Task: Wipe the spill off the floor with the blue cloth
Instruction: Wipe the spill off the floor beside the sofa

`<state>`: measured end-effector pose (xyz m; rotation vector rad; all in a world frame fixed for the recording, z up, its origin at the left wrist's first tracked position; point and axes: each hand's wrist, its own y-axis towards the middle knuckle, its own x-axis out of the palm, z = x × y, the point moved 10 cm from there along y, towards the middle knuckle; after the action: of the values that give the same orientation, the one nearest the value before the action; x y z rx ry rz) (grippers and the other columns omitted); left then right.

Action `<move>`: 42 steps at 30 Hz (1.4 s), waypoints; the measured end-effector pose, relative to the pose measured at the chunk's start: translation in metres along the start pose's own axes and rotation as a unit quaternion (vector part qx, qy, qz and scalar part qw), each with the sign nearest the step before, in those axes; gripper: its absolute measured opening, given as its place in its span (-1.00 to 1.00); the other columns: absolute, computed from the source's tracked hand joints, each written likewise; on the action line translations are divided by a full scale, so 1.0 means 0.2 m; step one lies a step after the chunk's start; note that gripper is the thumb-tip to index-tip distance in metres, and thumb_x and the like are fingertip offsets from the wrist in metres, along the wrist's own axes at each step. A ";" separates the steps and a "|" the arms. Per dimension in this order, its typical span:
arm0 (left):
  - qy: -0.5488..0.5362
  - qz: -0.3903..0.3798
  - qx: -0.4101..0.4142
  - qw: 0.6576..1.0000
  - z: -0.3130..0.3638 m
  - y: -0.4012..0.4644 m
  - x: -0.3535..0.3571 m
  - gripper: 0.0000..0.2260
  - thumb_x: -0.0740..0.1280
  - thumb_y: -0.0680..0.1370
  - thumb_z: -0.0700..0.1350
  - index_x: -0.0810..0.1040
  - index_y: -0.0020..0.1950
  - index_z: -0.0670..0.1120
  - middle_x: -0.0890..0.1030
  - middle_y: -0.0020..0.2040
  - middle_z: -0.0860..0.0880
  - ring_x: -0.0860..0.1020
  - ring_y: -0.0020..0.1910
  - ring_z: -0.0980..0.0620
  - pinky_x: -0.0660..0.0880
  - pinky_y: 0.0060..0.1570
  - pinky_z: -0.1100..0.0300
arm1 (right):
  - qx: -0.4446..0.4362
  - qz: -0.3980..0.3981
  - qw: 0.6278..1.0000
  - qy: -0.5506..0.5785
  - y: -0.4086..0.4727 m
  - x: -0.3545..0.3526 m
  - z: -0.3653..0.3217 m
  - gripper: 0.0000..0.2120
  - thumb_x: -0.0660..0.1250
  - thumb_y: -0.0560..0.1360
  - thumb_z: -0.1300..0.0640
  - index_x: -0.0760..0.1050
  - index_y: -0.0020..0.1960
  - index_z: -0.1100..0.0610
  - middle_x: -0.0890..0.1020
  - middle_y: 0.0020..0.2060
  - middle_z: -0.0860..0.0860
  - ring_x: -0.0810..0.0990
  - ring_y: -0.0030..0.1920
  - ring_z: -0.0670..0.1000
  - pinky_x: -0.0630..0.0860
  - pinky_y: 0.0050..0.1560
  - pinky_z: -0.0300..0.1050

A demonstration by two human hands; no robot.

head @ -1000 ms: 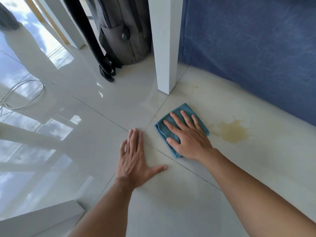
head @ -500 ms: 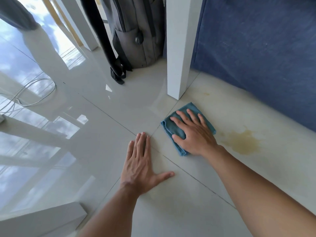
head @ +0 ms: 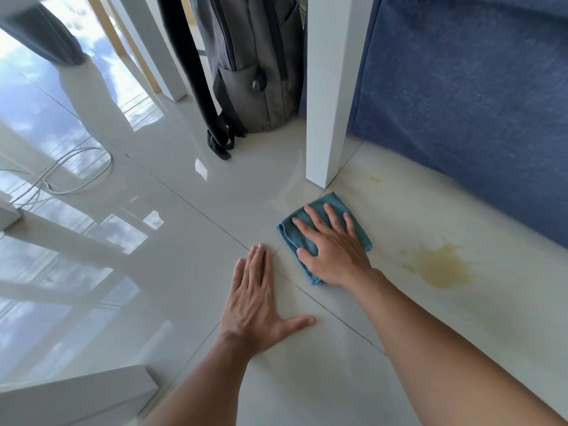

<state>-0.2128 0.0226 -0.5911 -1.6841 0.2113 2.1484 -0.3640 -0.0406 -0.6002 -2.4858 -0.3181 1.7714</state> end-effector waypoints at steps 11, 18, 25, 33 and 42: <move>0.005 0.002 0.001 1.000 -0.01 0.00 0.00 0.27 0.06 0.28 0.70 -0.11 0.64 -0.23 -0.10 0.66 -0.15 -0.24 0.63 -0.02 -0.21 0.58 -0.02 | 0.037 -0.011 0.999 -0.006 -0.03 -0.05 0.19 -0.32 0.11 0.54 -0.22 0.03 0.63 -0.20 -0.02 0.66 -0.15 -0.19 0.64 0.06 -0.27 0.58 0.21; 0.002 0.001 -0.001 1.000 -0.02 0.00 0.01 0.26 0.08 0.28 0.70 -0.07 0.64 -0.22 -0.06 0.66 -0.15 -0.21 0.63 -0.01 -0.20 0.58 -0.02 | 0.022 -0.009 1.000 0.013 0.03 -0.01 0.06 -0.34 0.09 0.55 -0.21 0.05 0.63 -0.25 -0.04 0.66 -0.14 -0.22 0.64 0.10 -0.37 0.55 0.23; 0.012 0.004 -0.003 1.000 -0.01 -0.01 0.01 0.24 0.08 0.31 0.69 -0.08 0.64 -0.21 -0.06 0.66 -0.15 -0.21 0.63 -0.02 -0.25 0.57 0.00 | -0.007 -0.007 1.000 0.024 -0.20 0.01 0.05 -0.35 0.07 0.55 -0.19 0.05 0.63 -0.25 -0.01 0.66 -0.18 -0.20 0.64 0.05 -0.32 0.58 0.19; 0.034 -0.014 0.003 0.999 0.02 -0.02 0.03 0.21 0.00 0.33 0.68 -0.19 0.63 -0.20 -0.22 0.64 -0.19 -0.33 0.60 -0.06 -0.31 0.57 -0.03 | 0.028 0.015 0.999 0.032 -0.50 0.00 0.20 -0.34 0.00 0.51 -0.23 0.08 0.62 -0.25 0.00 0.65 -0.23 -0.21 0.64 -0.02 -0.35 0.58 0.07; -0.014 0.002 -0.003 1.000 0.19 -0.03 0.06 0.17 0.01 0.32 0.69 -0.05 0.65 -0.12 -0.12 0.66 -0.18 -0.28 0.62 -0.05 -0.35 0.55 -0.08 | 0.049 0.018 0.998 0.027 -0.70 -0.01 0.28 -0.35 -0.02 0.53 -0.23 0.05 0.62 -0.26 -0.02 0.64 -0.25 -0.23 0.64 -0.05 -0.30 0.60 0.10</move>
<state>-0.2462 0.0436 -0.5915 -1.6576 0.2012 2.1759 -0.4342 0.0926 -0.5926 -2.4819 -0.1789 1.6854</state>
